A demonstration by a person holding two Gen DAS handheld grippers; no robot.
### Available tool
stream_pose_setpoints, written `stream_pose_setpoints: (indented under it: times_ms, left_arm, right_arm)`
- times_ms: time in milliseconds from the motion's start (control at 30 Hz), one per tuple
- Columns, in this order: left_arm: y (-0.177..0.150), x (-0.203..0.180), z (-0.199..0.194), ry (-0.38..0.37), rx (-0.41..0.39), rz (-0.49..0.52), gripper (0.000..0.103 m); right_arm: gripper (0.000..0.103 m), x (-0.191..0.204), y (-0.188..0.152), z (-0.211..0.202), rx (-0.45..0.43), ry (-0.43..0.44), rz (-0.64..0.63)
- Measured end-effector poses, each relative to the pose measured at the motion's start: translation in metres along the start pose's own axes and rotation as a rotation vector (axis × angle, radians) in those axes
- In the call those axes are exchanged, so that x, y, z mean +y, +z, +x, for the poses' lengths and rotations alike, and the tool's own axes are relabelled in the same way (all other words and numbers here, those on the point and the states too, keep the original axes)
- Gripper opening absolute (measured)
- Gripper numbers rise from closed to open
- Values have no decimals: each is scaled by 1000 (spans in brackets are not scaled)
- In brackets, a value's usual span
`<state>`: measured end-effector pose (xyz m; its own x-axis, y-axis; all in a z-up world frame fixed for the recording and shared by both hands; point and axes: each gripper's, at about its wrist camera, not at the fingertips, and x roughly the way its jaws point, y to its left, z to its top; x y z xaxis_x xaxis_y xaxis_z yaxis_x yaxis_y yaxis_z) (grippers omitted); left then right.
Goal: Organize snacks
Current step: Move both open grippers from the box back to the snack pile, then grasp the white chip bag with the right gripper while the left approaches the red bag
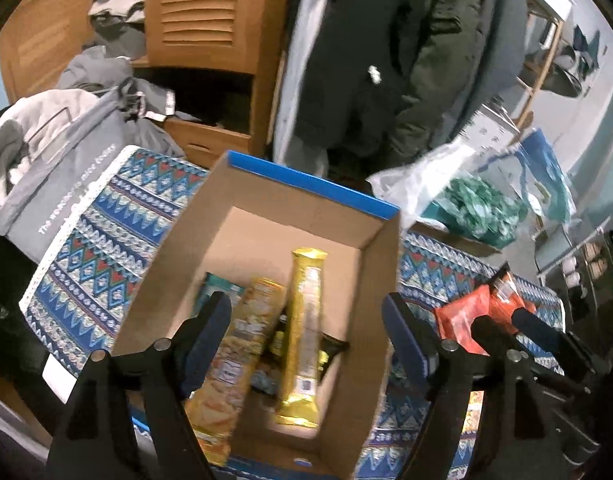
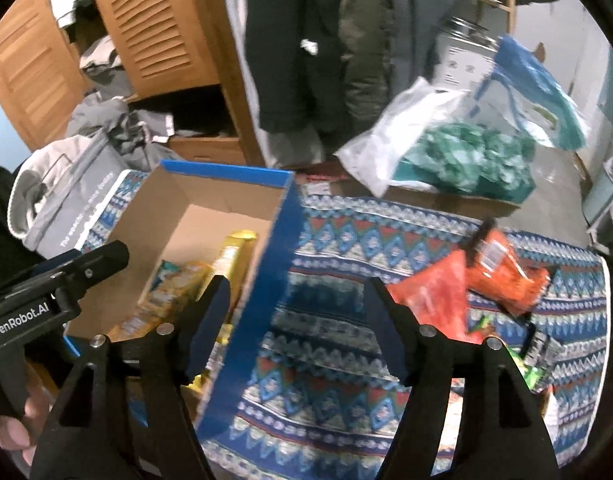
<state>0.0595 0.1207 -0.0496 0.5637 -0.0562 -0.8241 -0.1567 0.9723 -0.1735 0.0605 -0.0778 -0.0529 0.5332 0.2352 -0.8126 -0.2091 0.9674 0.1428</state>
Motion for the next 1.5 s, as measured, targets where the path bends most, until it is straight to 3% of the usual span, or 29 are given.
stream_pose_setpoints:
  times_ms: [867,1167,1500]
  left_arm:
    - [-60,-144,26,-75,126,245,82]
    - [-89,-182,50,-95,189,313,82]
    - [-108,-205,72,-111,256,324,82]
  right_arm:
    - [81,-165,-80,-62,19,-219,247]
    - [81,-236,-127,-62,103,-328,394]
    - [81,-287,-169,-58,176,-367,563]
